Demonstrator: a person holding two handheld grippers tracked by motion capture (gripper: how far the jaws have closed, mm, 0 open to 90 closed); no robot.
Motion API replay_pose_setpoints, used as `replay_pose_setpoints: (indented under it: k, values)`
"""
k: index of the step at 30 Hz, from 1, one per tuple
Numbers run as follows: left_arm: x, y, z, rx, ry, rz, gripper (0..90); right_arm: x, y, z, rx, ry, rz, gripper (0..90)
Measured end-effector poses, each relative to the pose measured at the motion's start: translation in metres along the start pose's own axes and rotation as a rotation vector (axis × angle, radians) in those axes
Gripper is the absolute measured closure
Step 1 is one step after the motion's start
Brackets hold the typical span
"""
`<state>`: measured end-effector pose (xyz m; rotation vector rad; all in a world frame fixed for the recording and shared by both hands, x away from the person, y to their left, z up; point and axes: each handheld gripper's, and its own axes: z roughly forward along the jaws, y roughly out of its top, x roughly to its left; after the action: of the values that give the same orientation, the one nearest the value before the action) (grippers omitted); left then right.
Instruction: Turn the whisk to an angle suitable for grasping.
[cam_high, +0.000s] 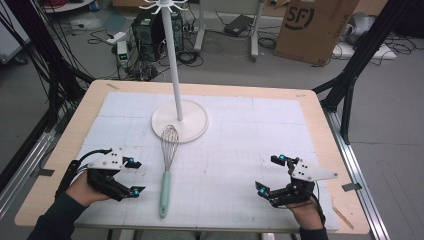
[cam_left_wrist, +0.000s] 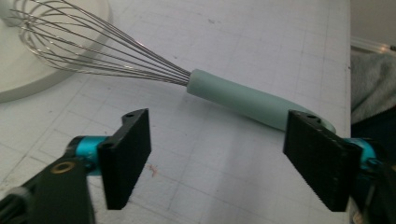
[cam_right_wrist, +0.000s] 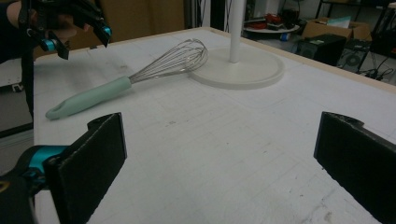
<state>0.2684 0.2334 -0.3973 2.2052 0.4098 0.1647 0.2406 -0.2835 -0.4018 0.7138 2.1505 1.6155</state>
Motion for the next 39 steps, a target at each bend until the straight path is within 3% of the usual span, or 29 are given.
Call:
replay_pose_setpoints:
  k: [5,12,17,22,29,35,39]
  values:
    - [-0.005,0.002,0.008,0.08,-0.026,0.055,39.7,-0.001,-0.001,-0.001,0.0,-0.005,-0.003,1.3]
    - [-0.012,0.002,0.017,0.132,-0.058,0.075,50.3,-0.002,-0.003,-0.004,0.0,-0.009,-0.002,1.3]
    - [-0.016,0.001,0.025,0.179,-0.105,0.093,60.4,-0.002,-0.003,-0.003,0.002,-0.008,0.002,1.3]
    - [-0.018,0.0,0.028,0.188,-0.124,0.095,68.0,-0.002,-0.003,-0.003,0.005,-0.004,0.003,1.3]
    - [-0.02,0.0,0.031,0.205,-0.176,0.115,88.0,-0.002,-0.004,-0.003,0.007,-0.005,0.003,1.3]
    - [-0.025,0.006,0.031,0.187,-0.186,0.149,89.6,-0.002,-0.004,-0.002,0.008,-0.005,0.003,1.3]
    - [-0.024,0.018,0.031,0.156,-0.153,0.149,89.6,-0.001,-0.004,0.0,0.015,0.0,0.008,1.3]
